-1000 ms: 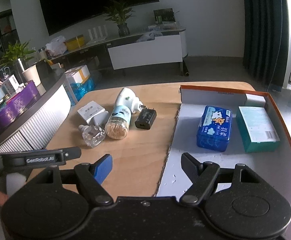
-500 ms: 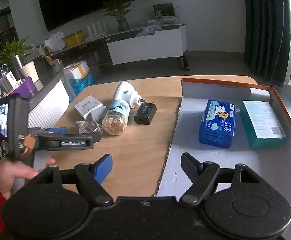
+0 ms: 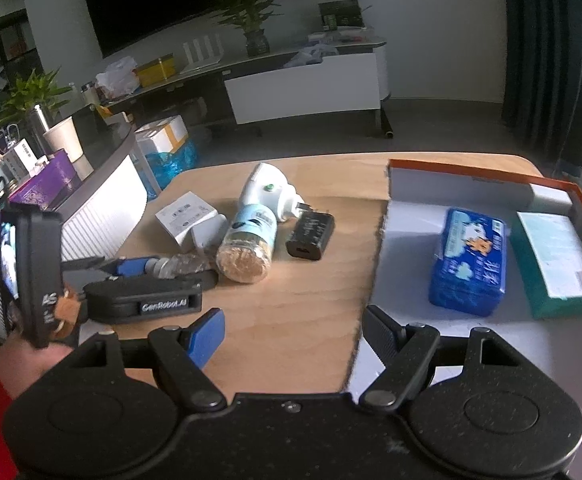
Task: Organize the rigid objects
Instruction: 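Grasp the clear glass refill bottle with left tool while right tool grasps the blue toothpick canister, then carry the glass bottle and toothpick canister over the orange-rimmed tray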
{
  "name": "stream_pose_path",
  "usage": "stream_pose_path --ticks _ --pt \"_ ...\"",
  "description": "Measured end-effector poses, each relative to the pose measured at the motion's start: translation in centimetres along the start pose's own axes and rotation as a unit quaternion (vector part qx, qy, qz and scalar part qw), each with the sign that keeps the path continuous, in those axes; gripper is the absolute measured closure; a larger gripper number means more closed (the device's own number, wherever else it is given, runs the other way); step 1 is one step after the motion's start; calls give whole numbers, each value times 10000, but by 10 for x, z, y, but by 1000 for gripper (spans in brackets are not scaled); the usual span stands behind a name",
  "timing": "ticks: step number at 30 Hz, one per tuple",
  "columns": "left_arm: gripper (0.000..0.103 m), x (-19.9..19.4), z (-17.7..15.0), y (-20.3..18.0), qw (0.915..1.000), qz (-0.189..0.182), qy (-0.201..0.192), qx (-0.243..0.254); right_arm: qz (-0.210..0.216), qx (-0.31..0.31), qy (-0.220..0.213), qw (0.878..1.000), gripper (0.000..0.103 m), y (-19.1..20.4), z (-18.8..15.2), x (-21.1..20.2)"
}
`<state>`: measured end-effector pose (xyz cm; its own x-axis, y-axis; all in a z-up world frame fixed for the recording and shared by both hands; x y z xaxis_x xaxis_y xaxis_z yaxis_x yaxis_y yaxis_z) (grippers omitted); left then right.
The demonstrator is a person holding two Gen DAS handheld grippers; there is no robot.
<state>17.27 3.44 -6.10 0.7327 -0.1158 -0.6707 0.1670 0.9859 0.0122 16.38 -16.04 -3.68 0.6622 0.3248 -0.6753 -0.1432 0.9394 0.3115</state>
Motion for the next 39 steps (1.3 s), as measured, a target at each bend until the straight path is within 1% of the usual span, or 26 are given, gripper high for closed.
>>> stream_pose_path --ticks 5,9,11,14,17,18,20,22,23,24,27,31,34,39 --pt "24 -23 -5 16 9984 150 31 -545 186 -69 15 9998 14 13 15 20" --pt "24 -44 -7 26 9960 155 -97 -877 262 -291 59 9992 14 29 29 46" --pt "24 -49 -7 28 9955 173 -174 -919 253 -386 128 9989 14 35 35 61" --pt "24 -52 -4 26 9957 192 -289 -861 188 -594 241 9978 18 45 43 83" --pt "24 -50 -3 28 9952 159 -329 -909 132 -738 361 9965 30 51 48 102" --pt "24 -48 -3 29 9950 157 -328 -935 82 -787 432 9959 28 53 49 108" --pt "24 -47 -4 30 9947 162 -338 -956 -54 -902 514 9946 28 53 49 120" --pt "24 -47 -4 31 9945 130 -347 -984 16 -846 473 9953 30 52 51 125" --pt "24 -47 -4 31 9944 114 -354 -993 43 -808 468 9956 36 51 53 127" --pt "24 -47 -5 31 9943 109 -357 -1000 79 -811 461 9956 40 51 54 129" --pt "24 -46 -5 31 9940 64 -346 -1035 226 -868 494 9947 42 48 56 132" --pt "24 -47 -6 32 9940 88 -359 -1026 390 -659 606 9952 45 37 53 126" --pt "24 -49 -7 31 9941 67 -347 -1029 346 -688 613 9951 46 36 43 113" --pt "24 -56 -5 25 9945 58 -389 -969 340 -438 369 9978 46 31 27 75"
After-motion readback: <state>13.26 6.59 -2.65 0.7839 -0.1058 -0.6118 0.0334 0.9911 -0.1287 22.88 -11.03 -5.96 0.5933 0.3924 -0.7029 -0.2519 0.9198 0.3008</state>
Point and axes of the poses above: each gripper's, at about its wrist camera, not at the fingertips, and x roughly the way its jaws point, y to its left, z to its top, the point moved 3 cm from there along x, roughly the way its jaws point, and after that the axes turned 2 degrees about x, right-handed, at the moved point
